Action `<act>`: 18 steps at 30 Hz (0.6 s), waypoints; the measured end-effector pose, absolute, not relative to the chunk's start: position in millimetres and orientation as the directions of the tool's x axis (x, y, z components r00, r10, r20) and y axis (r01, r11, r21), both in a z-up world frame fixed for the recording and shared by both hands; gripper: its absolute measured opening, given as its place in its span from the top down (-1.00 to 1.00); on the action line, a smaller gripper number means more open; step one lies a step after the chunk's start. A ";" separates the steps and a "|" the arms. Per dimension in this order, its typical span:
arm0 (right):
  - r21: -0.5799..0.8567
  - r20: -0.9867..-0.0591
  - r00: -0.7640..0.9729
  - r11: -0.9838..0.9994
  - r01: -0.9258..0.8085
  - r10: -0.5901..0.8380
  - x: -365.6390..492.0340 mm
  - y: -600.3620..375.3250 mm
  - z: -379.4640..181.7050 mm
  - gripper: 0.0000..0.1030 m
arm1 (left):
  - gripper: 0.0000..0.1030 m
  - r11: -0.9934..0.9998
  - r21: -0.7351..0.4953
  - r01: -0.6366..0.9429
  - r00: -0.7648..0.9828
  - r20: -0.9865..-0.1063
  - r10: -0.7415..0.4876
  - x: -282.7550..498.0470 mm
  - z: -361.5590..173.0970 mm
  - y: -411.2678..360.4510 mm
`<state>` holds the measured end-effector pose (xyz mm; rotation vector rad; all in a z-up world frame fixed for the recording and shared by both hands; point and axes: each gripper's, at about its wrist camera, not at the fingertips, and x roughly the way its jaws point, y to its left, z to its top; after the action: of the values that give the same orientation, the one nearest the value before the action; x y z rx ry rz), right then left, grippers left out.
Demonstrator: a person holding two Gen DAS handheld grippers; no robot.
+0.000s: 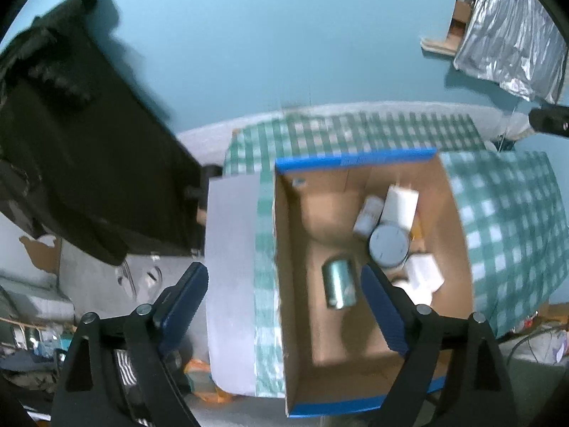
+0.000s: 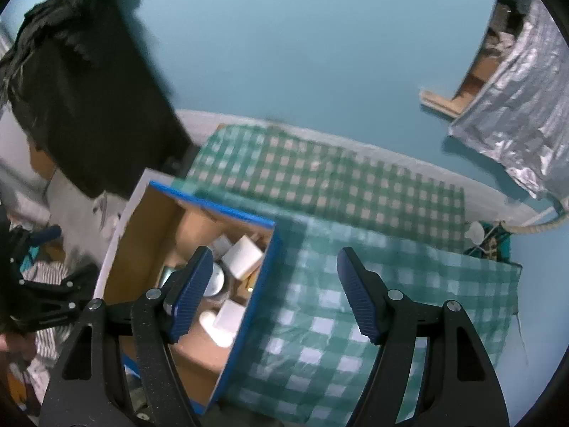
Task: Organize rigid objects
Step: 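Release the box edge with the left gripper and raise both tools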
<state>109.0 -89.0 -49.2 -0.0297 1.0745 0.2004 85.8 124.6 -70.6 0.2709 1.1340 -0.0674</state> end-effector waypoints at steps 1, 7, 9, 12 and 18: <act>0.070 -0.871 0.470 0.984 -0.166 0.141 107.7 -92.1 -45.6 -0.40 | -0.74 0.964 0.184 0.193 0.436 -0.896 0.084 87.1 -64.8 120.7; 0.057 -0.831 0.546 0.993 -0.104 0.105 96.3 -111.1 -26.0 -0.40 | -0.93 0.952 0.229 0.202 0.525 -0.846 0.092 90.6 -29.7 98.3; 0.053 -0.817 0.570 0.995 -0.080 0.090 91.8 -117.7 -22.0 -0.40 | -0.98 0.953 0.235 0.192 0.553 -0.828 0.093 86.5 -18.9 95.7; 0.050 -0.808 0.585 0.997 -0.052 0.071 84.7 -125.9 -16.6 -0.40 | -0.98 0.963 0.202 0.179 0.562 -0.824 0.069 84.9 -6.8 94.2; 0.042 -0.788 0.615 0.999 -0.010 0.039 69.9 -139.3 -7.6 -0.40 | -0.98 0.978 0.129 0.163 0.580 -0.815 0.011 82.5 6.8 93.5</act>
<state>69.9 -139.3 -7.6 0.0344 0.9087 0.0278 82.5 93.5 6.8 0.1986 0.9500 -0.0897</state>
